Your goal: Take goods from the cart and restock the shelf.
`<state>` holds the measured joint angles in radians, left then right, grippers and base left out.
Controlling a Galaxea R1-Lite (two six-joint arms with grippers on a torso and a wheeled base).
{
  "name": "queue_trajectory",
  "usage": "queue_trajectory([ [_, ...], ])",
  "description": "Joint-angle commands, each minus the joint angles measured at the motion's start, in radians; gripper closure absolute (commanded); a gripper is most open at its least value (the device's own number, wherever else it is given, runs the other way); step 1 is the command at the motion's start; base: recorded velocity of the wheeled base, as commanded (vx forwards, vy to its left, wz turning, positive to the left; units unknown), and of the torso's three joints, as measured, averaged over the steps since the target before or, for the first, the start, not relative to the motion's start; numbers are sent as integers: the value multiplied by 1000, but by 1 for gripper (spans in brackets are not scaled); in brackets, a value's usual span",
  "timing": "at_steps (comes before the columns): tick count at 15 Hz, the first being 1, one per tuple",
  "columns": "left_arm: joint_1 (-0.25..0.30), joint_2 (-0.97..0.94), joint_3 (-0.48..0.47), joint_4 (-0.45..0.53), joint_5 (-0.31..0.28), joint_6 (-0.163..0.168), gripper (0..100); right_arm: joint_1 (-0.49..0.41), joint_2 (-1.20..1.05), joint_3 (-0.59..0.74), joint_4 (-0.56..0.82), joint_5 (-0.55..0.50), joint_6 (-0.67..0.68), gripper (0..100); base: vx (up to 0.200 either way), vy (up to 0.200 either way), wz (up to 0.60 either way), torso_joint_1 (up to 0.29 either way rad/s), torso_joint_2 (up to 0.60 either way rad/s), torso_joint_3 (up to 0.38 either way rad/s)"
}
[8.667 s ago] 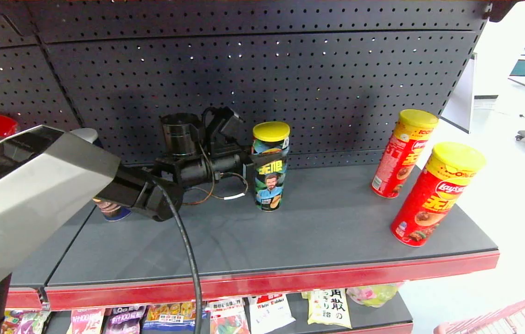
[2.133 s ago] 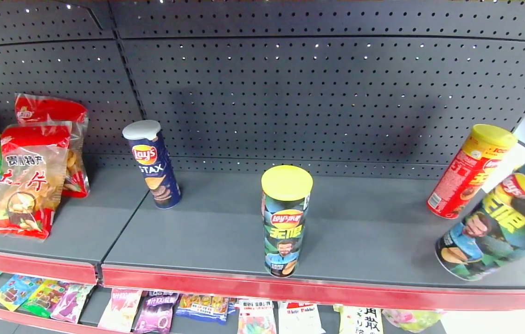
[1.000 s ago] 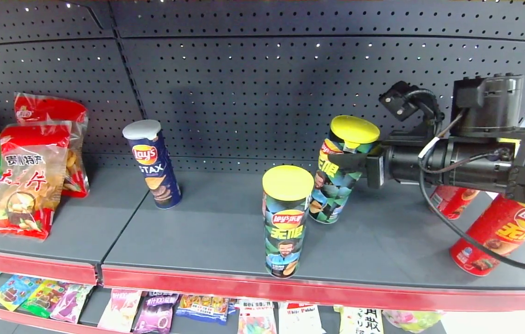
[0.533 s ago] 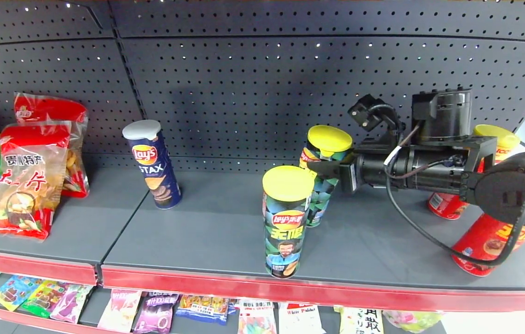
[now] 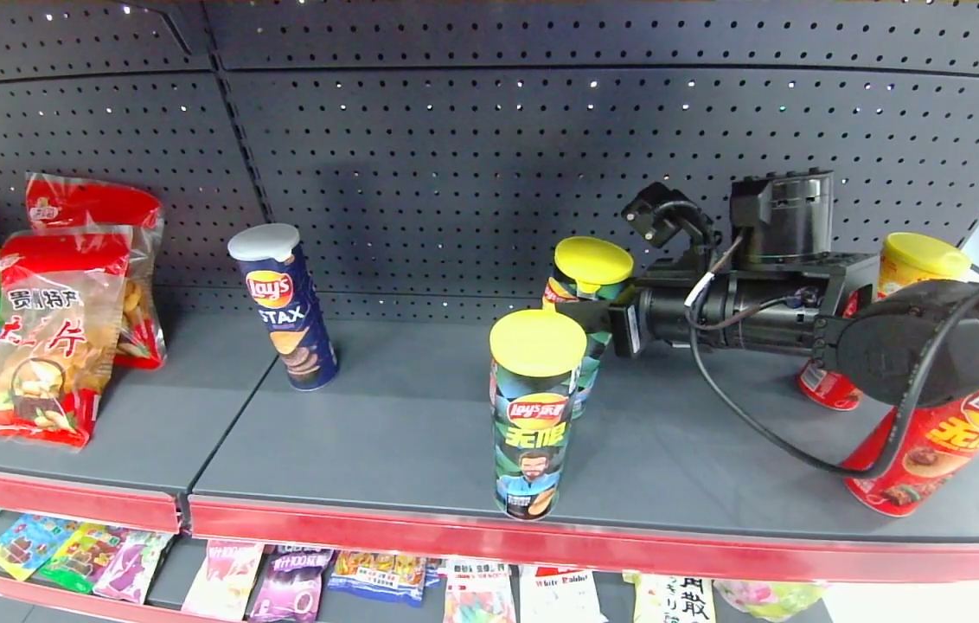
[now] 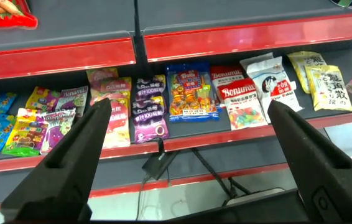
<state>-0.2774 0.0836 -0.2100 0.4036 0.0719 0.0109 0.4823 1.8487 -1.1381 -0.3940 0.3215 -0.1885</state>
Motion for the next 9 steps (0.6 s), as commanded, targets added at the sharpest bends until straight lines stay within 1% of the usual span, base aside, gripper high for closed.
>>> queue_trajectory([
  [1,0,4,0,0,0,0,0,5,9,-2,0,1,0,100,0,0,0,0,0,0],
  [5,0,4,0,0,0,0,0,13,29,-31,0,-1,0,100,0,0,0,0,0,0],
  [8,0,4,0,0,0,0,0,25,33,-28,1,-2,0,100,0,0,0,0,0,0],
  [9,0,4,0,0,0,0,0,25,37,-28,0,-2,0,0,0,0,0,0,0,0],
])
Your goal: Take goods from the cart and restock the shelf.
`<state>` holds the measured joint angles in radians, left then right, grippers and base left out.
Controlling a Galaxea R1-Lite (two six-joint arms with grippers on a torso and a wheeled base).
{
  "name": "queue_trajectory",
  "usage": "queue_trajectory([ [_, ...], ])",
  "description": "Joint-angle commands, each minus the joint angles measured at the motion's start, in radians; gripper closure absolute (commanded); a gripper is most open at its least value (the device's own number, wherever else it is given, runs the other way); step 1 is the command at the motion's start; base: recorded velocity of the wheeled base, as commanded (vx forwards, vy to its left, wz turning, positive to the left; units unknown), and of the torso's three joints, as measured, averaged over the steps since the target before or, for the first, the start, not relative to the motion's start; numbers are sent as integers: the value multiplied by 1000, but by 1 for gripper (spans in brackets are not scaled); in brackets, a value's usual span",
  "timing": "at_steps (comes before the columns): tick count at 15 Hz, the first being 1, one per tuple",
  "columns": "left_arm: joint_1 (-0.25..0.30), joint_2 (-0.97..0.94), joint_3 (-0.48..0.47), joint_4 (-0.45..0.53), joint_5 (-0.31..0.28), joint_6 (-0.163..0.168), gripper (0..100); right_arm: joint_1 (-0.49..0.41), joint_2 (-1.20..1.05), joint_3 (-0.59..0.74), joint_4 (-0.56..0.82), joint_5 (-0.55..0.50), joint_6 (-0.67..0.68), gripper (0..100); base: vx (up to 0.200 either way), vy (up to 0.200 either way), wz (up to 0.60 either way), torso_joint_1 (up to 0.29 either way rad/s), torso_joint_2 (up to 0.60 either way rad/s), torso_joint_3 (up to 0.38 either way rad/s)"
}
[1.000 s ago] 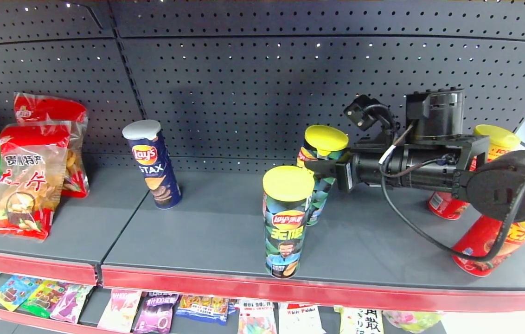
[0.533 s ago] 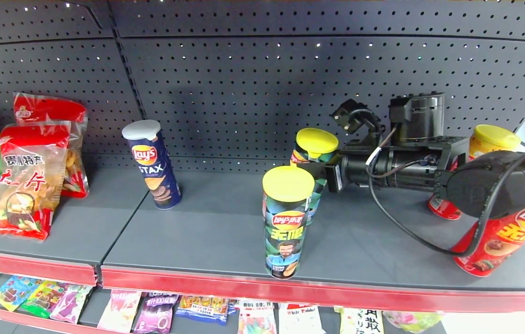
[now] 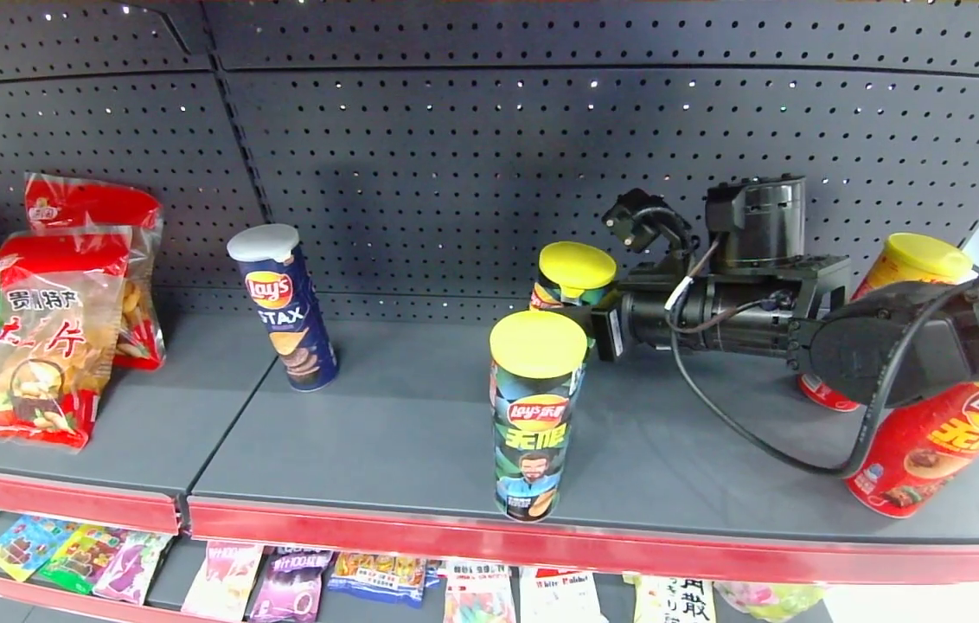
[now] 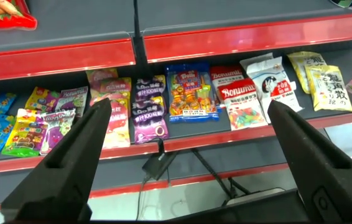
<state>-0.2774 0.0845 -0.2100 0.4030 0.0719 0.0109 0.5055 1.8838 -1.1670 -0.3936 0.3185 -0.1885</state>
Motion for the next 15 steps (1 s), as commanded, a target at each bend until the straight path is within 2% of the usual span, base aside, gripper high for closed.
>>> queue_trajectory([
  [1,0,3,0,-1,0,0,0,4,3,0,-1,1,0,0,0,0,0,0,0,0],
  [8,0,3,0,0,-3,0,0,-9,-51,53,-21,-21,3,0,0,0,0,0,0,0],
  [9,0,3,0,0,-21,0,0,-24,-97,93,-19,-22,6,0,0,0,0,0,0,0],
  [15,0,3,0,-1,-44,0,0,-74,-244,240,-19,-138,32,0,0,0,0,0,0,0],
])
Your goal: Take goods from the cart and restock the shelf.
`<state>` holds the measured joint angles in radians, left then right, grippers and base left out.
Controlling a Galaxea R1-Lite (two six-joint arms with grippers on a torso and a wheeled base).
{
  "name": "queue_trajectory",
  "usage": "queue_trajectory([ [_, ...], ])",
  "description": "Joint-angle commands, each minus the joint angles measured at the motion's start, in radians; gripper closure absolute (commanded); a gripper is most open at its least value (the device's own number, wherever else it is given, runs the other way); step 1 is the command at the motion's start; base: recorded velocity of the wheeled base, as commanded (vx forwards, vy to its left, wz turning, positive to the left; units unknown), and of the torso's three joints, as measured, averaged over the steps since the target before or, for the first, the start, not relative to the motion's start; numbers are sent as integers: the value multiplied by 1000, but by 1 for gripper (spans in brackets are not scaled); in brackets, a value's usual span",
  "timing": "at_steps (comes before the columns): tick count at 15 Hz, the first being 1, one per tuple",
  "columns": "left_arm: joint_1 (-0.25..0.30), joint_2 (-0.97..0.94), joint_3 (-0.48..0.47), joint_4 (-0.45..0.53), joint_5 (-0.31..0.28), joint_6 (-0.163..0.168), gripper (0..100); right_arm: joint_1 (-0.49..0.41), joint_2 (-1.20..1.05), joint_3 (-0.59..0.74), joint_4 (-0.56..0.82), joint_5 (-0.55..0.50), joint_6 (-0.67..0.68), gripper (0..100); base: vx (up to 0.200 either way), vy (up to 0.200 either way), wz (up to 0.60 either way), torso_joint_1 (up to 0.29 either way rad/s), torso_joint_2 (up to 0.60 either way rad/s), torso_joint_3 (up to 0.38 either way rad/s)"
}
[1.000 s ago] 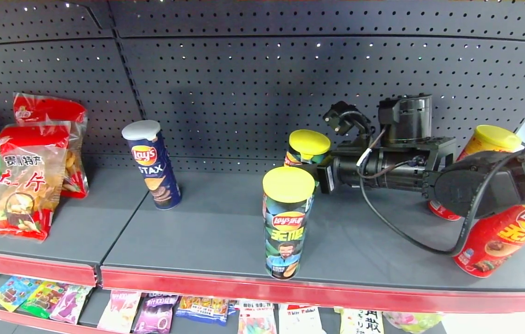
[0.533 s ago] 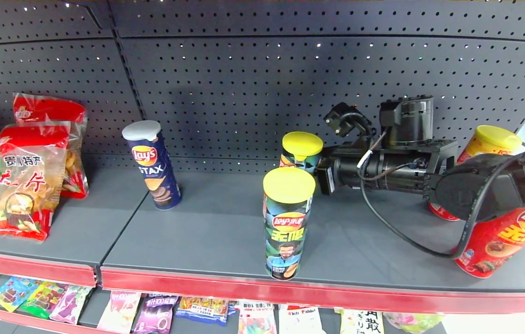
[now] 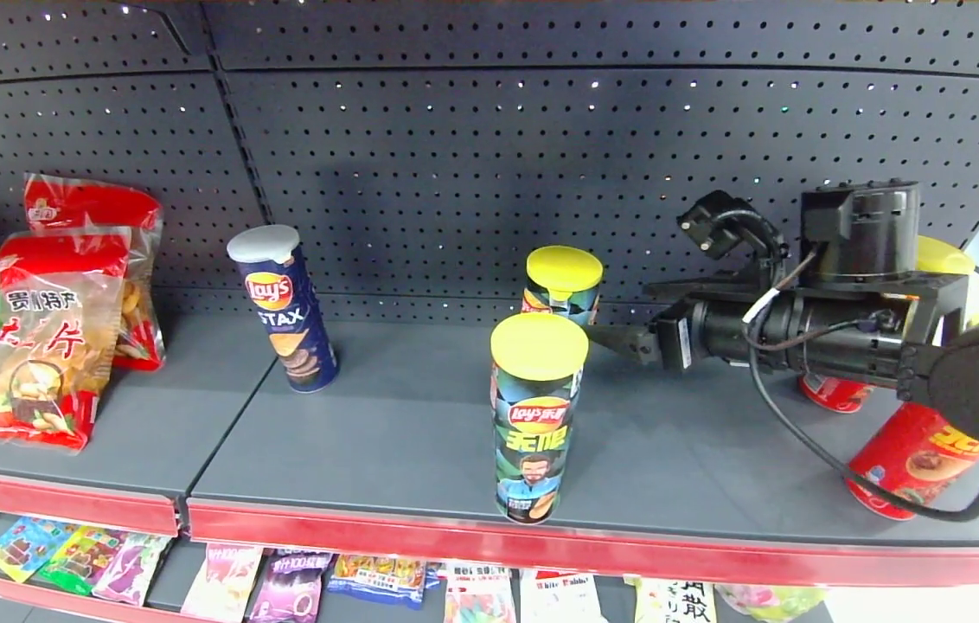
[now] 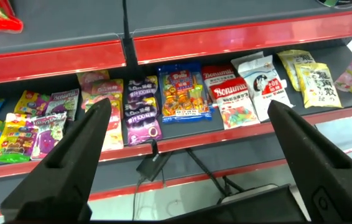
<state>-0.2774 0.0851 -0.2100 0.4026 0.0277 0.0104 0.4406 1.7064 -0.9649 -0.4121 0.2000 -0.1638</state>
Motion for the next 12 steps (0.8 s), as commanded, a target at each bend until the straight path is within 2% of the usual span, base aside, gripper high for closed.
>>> queue_trajectory([
  [1,0,2,0,1,-2,0,0,-14,-86,60,-1,-44,18,0,0,0,0,0,0,0],
  [6,0,2,0,-1,-2,2,0,-3,-338,278,9,-133,20,0,0,0,0,0,0,0],
  [7,0,2,0,-1,-2,2,0,-2,-353,288,9,-137,20,0,0,0,0,0,0,0],
  [8,0,1,0,1,1,3,0,18,-453,354,9,-159,18,0,0,0,0,0,0,0],
  [10,0,1,-2,1,8,16,0,21,-636,440,10,-203,17,0,0,0,0,0,0,0],
  [11,0,1,-2,1,11,37,0,7,-715,480,18,-226,18,0,0,0,0,0,0,0],
  [12,-2,1,-2,-1,6,43,0,-39,-791,517,24,-241,26,0,0,0,0,0,0,0],
])
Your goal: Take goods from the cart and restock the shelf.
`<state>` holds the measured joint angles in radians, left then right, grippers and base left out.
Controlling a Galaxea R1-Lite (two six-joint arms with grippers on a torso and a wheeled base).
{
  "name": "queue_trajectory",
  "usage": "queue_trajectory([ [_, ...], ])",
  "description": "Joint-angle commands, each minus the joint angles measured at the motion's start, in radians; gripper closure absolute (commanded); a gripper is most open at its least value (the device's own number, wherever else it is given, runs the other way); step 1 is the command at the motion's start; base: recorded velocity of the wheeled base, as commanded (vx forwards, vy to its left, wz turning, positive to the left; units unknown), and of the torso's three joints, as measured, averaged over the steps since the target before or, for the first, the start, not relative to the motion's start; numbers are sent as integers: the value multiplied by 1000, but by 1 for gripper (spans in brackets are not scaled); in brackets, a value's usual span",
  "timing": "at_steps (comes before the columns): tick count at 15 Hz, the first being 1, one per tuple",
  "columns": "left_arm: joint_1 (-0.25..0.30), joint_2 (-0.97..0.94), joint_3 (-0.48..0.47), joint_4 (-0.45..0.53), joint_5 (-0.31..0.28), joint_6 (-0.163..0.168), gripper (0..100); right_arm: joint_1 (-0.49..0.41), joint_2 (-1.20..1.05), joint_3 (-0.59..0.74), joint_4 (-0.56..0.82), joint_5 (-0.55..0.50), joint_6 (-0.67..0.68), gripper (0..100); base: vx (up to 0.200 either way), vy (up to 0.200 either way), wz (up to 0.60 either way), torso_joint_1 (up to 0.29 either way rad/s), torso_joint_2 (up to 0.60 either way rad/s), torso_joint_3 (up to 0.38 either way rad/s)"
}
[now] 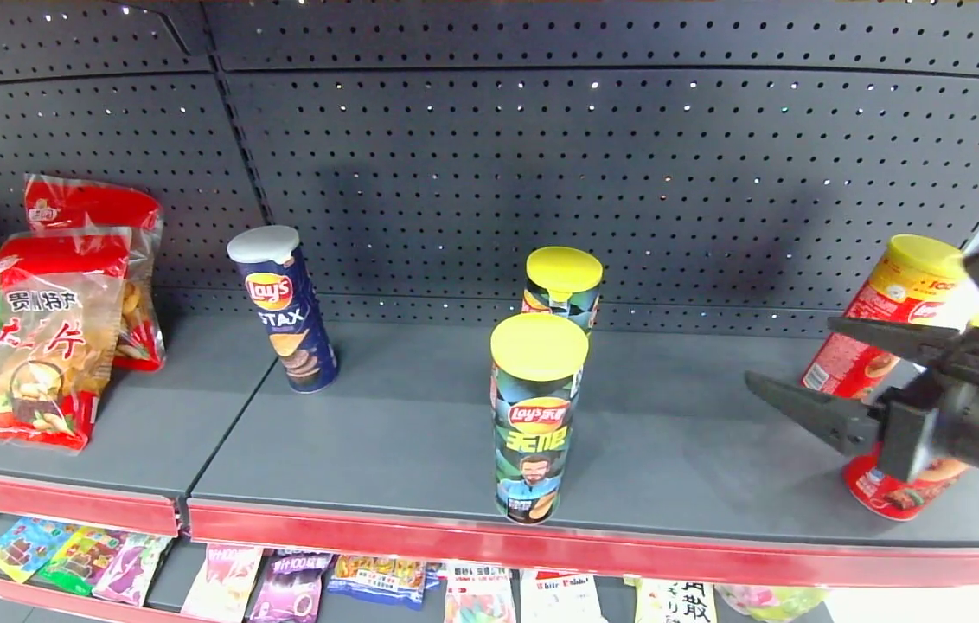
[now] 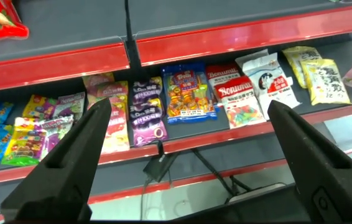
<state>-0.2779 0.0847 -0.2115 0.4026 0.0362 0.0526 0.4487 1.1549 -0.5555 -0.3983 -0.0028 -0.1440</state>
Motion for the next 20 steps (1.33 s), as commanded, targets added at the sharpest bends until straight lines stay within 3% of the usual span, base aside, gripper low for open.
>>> queue_trajectory([
  [1,-1,1,0,1,-1,3,0,-120,-311,134,24,-49,6,0,0,0,0,0,0,0],
  [2,-1,1,1,1,1,1,0,-174,-359,137,58,-63,-2,0,0,0,0,0,0,0],
  [3,0,1,1,1,28,-2,0,-297,-475,115,226,-82,-6,0,0,0,0,0,0,0],
  [4,0,1,1,1,28,-2,0,-297,-475,115,226,-82,-6,0,0,0,0,0,0,0],
  [5,-1,1,1,1,93,-5,0,-423,-638,97,467,-79,17,0,0,0,0,0,0,0],
  [6,0,1,4,-1,105,-7,0,-458,-715,109,550,-80,21,0,0,0,0,0,0,0],
  [10,-1,1,26,-50,143,-10,0,-459,-888,140,697,-86,8,0,0,0,0,0,0,0],
  [14,-1,1,26,-50,156,-26,0,-464,-936,177,700,-97,-29,0,0,0,0,0,0,0],
  [20,-1,1,26,-50,156,-34,0,-463,-949,207,700,-98,-52,0,-200,0,0,6,3,2],
])
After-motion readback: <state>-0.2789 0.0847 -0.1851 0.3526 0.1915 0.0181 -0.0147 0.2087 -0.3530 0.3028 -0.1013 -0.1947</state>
